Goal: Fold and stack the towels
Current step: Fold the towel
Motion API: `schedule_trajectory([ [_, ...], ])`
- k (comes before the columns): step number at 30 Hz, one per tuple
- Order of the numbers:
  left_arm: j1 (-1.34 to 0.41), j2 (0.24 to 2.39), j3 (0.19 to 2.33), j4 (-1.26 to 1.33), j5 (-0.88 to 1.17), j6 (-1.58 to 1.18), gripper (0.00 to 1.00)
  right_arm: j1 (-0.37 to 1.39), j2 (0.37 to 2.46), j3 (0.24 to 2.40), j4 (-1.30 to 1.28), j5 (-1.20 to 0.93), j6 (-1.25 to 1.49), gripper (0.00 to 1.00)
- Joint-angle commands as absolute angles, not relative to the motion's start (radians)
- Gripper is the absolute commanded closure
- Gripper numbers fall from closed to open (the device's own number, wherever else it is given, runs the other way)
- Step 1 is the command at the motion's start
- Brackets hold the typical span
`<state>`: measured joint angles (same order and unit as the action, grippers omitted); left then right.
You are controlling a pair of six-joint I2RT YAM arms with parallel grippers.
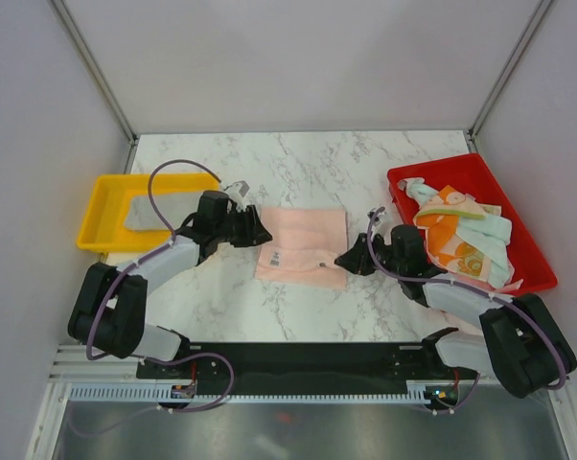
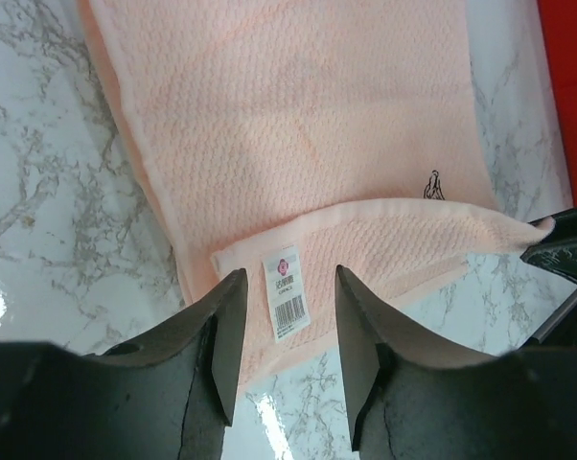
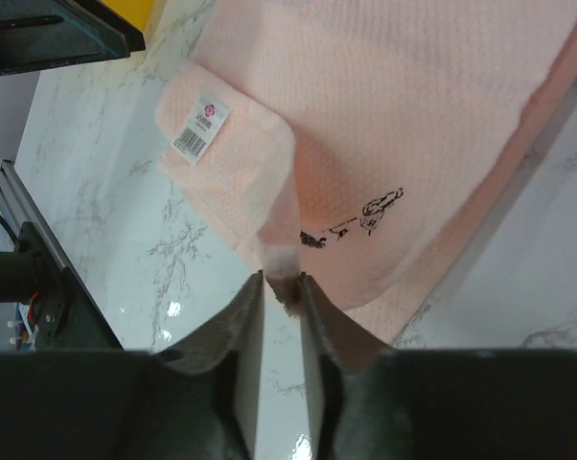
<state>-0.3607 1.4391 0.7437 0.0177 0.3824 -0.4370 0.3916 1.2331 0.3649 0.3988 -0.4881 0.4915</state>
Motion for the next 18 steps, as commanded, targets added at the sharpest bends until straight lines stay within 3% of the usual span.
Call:
schedule_trajectory([
  [1,-0.385,1.356,0.730,0.012,0.281,-0.448,0.51,0.402,1.154,0.359,0.407,-0.471,0.520,0.66],
  [6,-0.396,1.256,0.732,-0.028,0.275,-0.460,0.43,0.400,1.059,0.408,0.200,-0.456,0.491,0.55],
  [7,-0.397,1.259,0.741,-0.056,0.264,-0.463,0.39,0.402,1.027,0.419,0.177,-0.454,0.486,0.55],
  [12,-0.413,1.333,0.765,-0.098,0.249,-0.485,0.39,0.402,0.979,0.440,0.144,-0.431,0.482,0.55],
  [18,-0.413,1.523,0.940,-0.164,0.236,-0.482,0.40,0.402,1.177,0.587,0.135,-0.344,0.423,0.62],
])
